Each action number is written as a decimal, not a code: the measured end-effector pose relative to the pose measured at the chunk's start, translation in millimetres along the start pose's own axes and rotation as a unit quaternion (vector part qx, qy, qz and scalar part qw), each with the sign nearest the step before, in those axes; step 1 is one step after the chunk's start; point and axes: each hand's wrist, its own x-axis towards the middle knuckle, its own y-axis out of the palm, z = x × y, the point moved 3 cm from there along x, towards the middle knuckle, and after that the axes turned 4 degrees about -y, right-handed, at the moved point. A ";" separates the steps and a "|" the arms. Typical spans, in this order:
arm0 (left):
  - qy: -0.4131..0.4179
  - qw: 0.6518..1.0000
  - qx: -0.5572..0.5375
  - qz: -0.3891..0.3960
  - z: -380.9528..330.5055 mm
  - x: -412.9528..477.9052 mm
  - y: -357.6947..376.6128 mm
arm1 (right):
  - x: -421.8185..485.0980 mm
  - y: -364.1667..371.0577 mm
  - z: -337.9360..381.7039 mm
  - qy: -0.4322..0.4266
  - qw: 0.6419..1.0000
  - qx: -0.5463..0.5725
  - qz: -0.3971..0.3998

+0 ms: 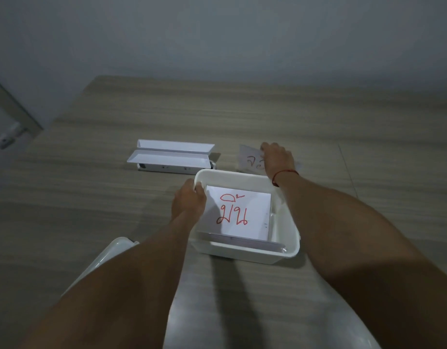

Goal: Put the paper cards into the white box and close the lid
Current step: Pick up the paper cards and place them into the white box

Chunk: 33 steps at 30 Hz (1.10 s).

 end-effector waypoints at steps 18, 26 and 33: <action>-0.009 0.999 -0.041 0.017 -3.4 -22.3 -11.3 | -75.3 -89.8 26.5 -0.037 0.980 0.095 -0.173; -0.008 0.997 -0.075 0.025 6.4 -25.3 -10.8 | -84.3 -53.8 55.9 -0.057 0.985 0.127 -0.099; -0.014 0.996 -0.078 0.041 10.5 -20.7 -8.7 | -106.7 0.1 53.3 -0.021 0.984 0.164 0.066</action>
